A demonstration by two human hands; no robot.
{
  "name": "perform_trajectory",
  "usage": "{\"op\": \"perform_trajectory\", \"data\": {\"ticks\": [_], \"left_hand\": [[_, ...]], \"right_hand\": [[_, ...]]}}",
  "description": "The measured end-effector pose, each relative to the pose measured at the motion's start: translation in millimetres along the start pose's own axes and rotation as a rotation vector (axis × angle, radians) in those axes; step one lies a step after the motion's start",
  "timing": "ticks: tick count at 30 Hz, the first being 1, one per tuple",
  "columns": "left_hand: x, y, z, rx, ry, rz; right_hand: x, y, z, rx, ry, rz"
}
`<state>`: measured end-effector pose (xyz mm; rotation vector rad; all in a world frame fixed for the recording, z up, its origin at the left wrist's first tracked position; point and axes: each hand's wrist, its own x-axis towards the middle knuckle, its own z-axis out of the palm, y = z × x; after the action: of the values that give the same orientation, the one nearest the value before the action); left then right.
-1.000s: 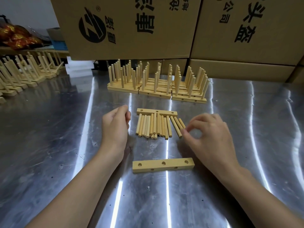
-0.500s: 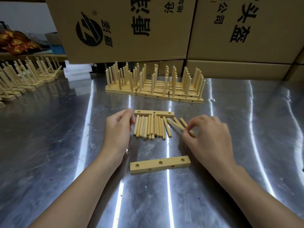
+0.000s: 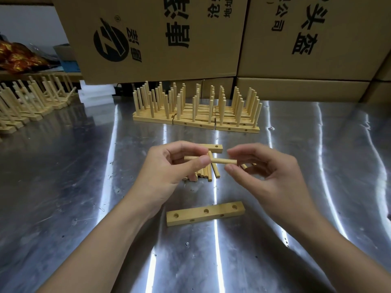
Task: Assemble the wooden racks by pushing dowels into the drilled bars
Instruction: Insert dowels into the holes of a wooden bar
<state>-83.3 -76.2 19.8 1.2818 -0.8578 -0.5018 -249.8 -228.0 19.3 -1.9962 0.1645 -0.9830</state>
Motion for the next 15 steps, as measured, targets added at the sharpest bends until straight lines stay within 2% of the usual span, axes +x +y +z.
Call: {"op": "perform_trajectory", "data": {"ticks": [15], "left_hand": [[2, 10, -26, -0.144, -0.004, -0.111]], "right_hand": [[2, 8, -5, 0.042, 0.019, -0.028]]}}
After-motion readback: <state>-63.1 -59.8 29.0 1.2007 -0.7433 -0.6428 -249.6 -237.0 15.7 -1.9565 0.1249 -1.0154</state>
